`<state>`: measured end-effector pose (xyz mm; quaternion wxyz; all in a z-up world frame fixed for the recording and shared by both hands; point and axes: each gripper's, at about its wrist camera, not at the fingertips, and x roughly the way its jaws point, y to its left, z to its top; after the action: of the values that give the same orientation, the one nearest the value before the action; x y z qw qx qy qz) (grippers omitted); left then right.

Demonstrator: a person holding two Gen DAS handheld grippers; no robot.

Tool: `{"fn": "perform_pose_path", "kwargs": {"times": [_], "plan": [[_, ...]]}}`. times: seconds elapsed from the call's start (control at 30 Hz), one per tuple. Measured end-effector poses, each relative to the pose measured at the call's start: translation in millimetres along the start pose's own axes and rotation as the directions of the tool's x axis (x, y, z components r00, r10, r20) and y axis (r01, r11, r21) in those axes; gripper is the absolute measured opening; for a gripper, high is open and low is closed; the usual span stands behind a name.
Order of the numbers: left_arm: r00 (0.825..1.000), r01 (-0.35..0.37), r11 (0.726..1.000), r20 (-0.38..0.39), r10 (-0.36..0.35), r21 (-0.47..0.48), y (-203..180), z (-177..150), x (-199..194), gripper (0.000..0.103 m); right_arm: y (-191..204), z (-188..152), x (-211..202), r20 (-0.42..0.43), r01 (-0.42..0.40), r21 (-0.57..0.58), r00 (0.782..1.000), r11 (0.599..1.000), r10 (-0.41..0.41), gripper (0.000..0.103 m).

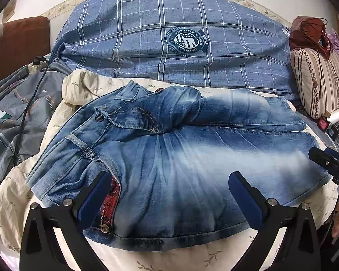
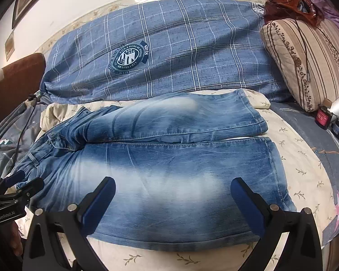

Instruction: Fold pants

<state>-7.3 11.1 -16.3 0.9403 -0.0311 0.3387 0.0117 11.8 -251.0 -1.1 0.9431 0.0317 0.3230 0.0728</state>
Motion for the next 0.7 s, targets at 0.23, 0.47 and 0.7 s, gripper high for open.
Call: {"fn": "perform_pose_path", "kwargs": {"times": [0.23,0.47,0.7], "plan": [[1.000,0.005,1.000,-0.006,-0.005,-0.001,0.4,-1.0,1.8,0.103,-2.4,0.2,0.8,-0.003,-0.002,0.005,1.000,1.000,0.002,0.103],[1.000,0.007,1.000,-0.006,-0.007,-0.003,1.1,-1.3,2.0,0.103,-2.4,0.1,0.9,-0.001,-0.002,0.005,1.000,1.000,0.002,0.103],[1.000,0.009,1.000,-0.005,-0.009,-0.003,1.0,-1.7,2.0,0.103,-3.2,-0.2,1.1,0.000,-0.002,0.010,1.000,1.000,0.002,0.103]]}}
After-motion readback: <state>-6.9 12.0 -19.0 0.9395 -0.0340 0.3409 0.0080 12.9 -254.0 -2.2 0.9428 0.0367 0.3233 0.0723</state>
